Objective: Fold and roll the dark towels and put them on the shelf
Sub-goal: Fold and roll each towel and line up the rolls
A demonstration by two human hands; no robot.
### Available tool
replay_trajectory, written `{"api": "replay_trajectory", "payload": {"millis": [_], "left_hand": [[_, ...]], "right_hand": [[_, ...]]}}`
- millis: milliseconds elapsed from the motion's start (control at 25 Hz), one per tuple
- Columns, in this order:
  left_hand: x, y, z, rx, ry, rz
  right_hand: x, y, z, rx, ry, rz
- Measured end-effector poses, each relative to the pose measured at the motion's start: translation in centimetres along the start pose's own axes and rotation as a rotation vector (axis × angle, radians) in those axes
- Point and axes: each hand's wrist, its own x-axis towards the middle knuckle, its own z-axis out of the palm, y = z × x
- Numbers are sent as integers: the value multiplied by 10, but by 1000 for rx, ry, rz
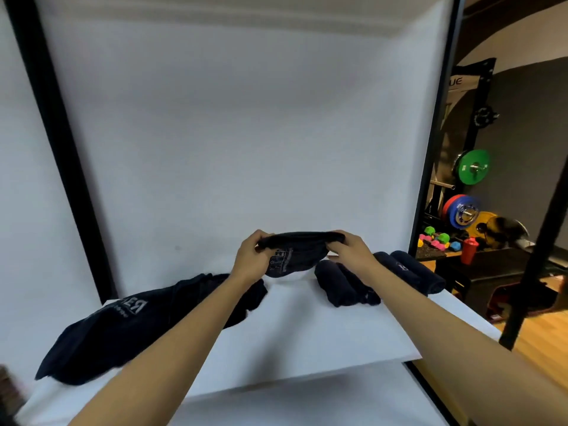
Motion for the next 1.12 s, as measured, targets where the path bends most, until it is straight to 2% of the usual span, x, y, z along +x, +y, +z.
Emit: {"api": "replay_trajectory", "payload": {"millis": [120,240,400,600,760,840,920,960,1040,1120], "left_hand": [[-61,-55,-4,49,-193,-144],[-97,-86,-10,70,-312,-222],[-106,-71,-13,27,-338,-295],[-95,-86,0,237,-302,-442],[-96,-116,21,527,-303,-557],[-102,-126,27,655,-220,-477],[-108,-130,33,690,-129,-231],[-112,-130,36,685,-138,-85],[-120,-129,40,694,-229,112],[-127,-128,40,764,-363,165]], "right_hand": [[-52,54,13,-192,-154,107],[-88,78,25,-242,-232,186],[-100,74,27,-284,-209,190],[-87,93,30,-420,-85,216],[-89,124,44,-773,-112,356],[-98,135,49,-945,-53,246],[-105,141,50,-953,59,-42],[-108,142,49,-907,45,-180],[-115,143,48,-881,-149,-300],[-121,148,51,-1060,-343,-331]]}}
